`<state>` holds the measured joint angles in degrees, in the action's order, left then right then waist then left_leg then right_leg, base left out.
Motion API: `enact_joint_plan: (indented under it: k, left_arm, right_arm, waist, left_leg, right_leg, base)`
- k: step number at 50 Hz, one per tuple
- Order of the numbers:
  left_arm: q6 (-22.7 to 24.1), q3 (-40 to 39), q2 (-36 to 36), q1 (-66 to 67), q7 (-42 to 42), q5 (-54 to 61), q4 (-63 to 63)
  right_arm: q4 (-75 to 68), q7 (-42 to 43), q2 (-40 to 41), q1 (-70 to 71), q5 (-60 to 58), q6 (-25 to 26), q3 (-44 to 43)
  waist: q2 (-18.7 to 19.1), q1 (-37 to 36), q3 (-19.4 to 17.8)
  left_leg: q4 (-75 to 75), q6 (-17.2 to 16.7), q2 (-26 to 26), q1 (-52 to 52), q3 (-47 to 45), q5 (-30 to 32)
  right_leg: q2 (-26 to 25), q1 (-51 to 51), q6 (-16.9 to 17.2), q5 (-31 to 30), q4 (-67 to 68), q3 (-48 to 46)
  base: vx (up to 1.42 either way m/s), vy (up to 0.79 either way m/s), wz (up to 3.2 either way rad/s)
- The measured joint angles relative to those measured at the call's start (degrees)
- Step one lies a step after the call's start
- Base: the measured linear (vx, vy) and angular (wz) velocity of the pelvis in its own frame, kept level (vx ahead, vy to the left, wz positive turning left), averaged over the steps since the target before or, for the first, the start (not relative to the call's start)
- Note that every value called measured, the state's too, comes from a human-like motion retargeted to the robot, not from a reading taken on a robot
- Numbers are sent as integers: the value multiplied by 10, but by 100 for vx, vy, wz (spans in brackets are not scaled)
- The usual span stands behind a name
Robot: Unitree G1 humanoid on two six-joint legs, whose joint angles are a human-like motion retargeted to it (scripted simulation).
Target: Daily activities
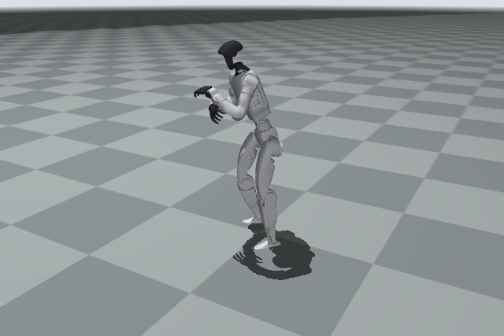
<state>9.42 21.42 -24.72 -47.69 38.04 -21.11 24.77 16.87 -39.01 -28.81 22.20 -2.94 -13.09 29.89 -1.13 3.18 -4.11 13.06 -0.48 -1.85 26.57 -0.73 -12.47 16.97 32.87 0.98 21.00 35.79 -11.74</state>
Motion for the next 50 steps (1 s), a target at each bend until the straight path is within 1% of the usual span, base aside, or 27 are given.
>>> enact_joint_plan:
  k: [2,5,7,10,13,15,18,21,25,28,30,33,35,38,40,42,45,50]
  left_arm:
    - [2,-12,18,-21,-31,-20,-23]
    - [10,-9,53,-3,-51,-38,-78]
    - [13,24,69,48,-23,-35,-126]
    - [9,116,69,138,52,-13,-194]
    - [5,208,51,174,110,14,-222]
    - [4,248,41,178,129,35,-227]
    - [-4,273,27,175,141,65,-231]
    - [-16,273,18,180,148,96,-240]
    - [-36,253,14,203,159,147,-263]
    - [-43,232,19,228,164,198,-276]
    - [-40,210,25,246,160,232,-273]
    - [-24,156,24,268,145,277,-229]
    - [-7,108,15,272,125,302,-180]
    - [25,12,-11,245,64,321,-95]
    - [45,-49,-35,214,15,319,-51]
    - [55,-90,-63,189,-24,303,-28]
    - [48,-127,-99,192,-41,277,-30]
    - [27,-175,-109,260,-12,236,-54]
  right_arm:
    - [-22,-4,-18,-42,1,9,-8]
    - [-45,5,-31,-83,-3,15,-20]
    - [-39,24,-29,-80,-5,3,-25]
    - [-21,73,-23,-36,-15,-30,-10]
    - [-41,132,-16,18,-13,-57,36]
    - [-74,156,-16,41,-9,-68,69]
    - [-134,169,-22,56,-10,-77,115]
    - [-184,172,-20,63,-21,-81,144]
    - [-233,179,4,66,-23,-83,157]
    - [-259,185,32,62,-3,-90,156]
    - [-260,187,49,61,16,-99,151]
    - [-210,193,63,61,59,-118,128]
    - [-151,202,67,67,87,-130,100]
    - [-45,241,68,84,104,-144,28]
    - [16,279,66,97,98,-146,-28]
    - [64,309,62,108,75,-138,-81]
    - [116,330,63,114,30,-120,-150]
    - [154,314,89,99,-35,-95,-224]
  waist:
    - [-16,-13,-16]
    - [-38,-35,-54]
    - [-49,-43,-81]
    - [-66,-45,-105]
    - [-87,-48,-110]
    - [-98,-52,-107]
    - [-108,-60,-96]
    - [-110,-63,-81]
    - [-103,-61,-59]
    - [-98,-65,-41]
    - [-96,-70,-30]
    - [-92,-75,-10]
    - [-89,-73,5]
    - [-80,-58,30]
    - [-72,-44,47]
    - [-62,-28,58]
    - [-51,-11,64]
    - [-44,-7,59]
  left_leg:
    - [3,3,-3,5,11,-1]
    - [10,9,-9,21,26,-6]
    - [18,14,-11,36,35,-12]
    - [36,22,-11,59,44,-20]
    - [55,22,-8,83,49,-24]
    - [63,20,-6,100,53,-24]
    - [71,14,-1,121,63,-22]
    - [79,11,4,131,73,-25]
    - [90,9,11,124,80,-33]
    - [92,7,15,101,80,-41]
    - [94,8,18,78,78,-49]
    - [103,11,21,37,68,-66]
    - [113,13,24,8,58,-80]
    - [133,18,28,-30,42,-101]
    - [147,19,31,-53,32,-112]
    - [156,20,32,-72,23,-120]
    - [164,23,35,-96,11,-129]
    - [173,33,37,-122,-1,-141]
  right_leg:
    - [7,-3,1,2,3,-15]
    - [17,4,1,9,14,-37]
    - [22,16,1,14,25,-45]
    - [24,35,-3,17,41,-51]
    - [20,49,-5,16,44,-55]
    - [15,56,-2,13,36,-59]
    - [6,59,1,8,15,-68]
    - [-5,52,0,4,-4,-77]
    - [-18,26,-1,-1,-27,-85]
    - [-24,-5,0,-2,-40,-90]
    - [-26,-31,0,-1,-46,-93]
    - [-28,-72,3,4,-49,-90]
    - [-29,-99,4,8,-46,-82]
    - [-32,-131,2,15,-36,-59]
    - [-34,-147,0,17,-26,-43]
    - [-35,-160,0,19,-19,-29]
    - [-38,-179,2,20,-17,-15]
    - [-40,-204,2,20,-19,-3]
  base:
    - [1,2,46]
    - [0,1,47]
    - [-1,0,34]
    - [0,0,7]
    - [0,0,0]
    - [0,0,0]
    - [0,0,0]
    - [6,-2,8]
    - [7,-1,0]
    - [7,0,-6]
    - [6,0,-14]
    - [4,1,-29]
    - [3,2,-46]
    - [1,3,-53]
    - [0,3,-52]
    - [0,3,-46]
    - [0,3,-33]
    - [0,1,-9]
